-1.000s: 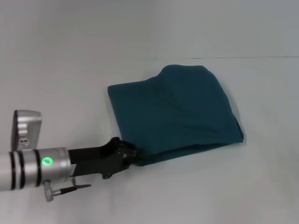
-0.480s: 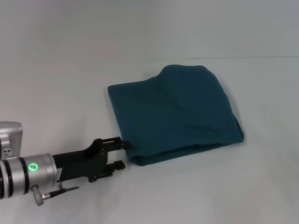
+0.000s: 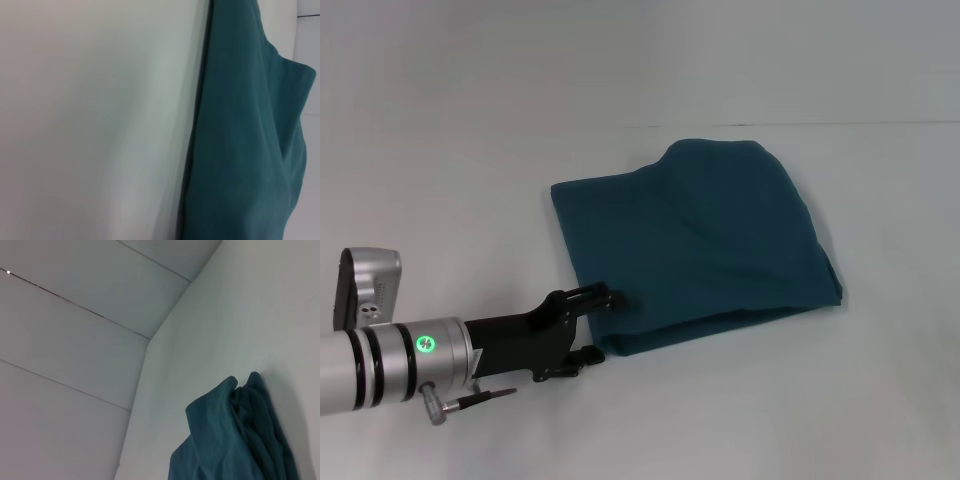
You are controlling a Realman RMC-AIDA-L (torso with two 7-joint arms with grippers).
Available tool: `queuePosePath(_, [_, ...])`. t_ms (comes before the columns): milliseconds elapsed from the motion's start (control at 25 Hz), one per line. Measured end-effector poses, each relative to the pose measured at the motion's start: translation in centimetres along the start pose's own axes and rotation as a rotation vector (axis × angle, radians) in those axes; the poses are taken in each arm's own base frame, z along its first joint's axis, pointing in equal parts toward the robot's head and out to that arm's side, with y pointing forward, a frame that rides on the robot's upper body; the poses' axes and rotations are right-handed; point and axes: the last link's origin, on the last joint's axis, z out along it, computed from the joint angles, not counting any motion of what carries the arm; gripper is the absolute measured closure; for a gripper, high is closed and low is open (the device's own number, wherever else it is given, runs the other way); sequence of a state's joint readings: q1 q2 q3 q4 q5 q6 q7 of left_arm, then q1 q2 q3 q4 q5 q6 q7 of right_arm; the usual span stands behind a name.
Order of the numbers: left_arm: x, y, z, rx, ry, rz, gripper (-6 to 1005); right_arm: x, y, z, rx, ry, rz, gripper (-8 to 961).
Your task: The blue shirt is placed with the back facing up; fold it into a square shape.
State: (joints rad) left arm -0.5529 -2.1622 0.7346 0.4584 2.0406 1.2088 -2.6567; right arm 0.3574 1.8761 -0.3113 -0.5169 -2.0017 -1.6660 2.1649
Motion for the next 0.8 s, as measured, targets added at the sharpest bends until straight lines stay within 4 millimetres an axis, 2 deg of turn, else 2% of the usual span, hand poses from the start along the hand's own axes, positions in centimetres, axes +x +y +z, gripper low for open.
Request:
queuePosePath(120, [0.04,0.04,0.23,0.004,0.003,-0.005,79,0.02,-0.02,-0.03,0.001,0.000,0.000,128])
queuePosePath(560, [0.06,0.06,0.33,0.005,0.007,0.008,259,0.10,-0.07,-0.09,0.002,-0.001,0.003,128])
queuePosePath(800, [-0.02,0.20,0.28,-0.002,-0.001,0.008,526,0.09,-0.07,-0.11,0.001,-0.002,0.003,128])
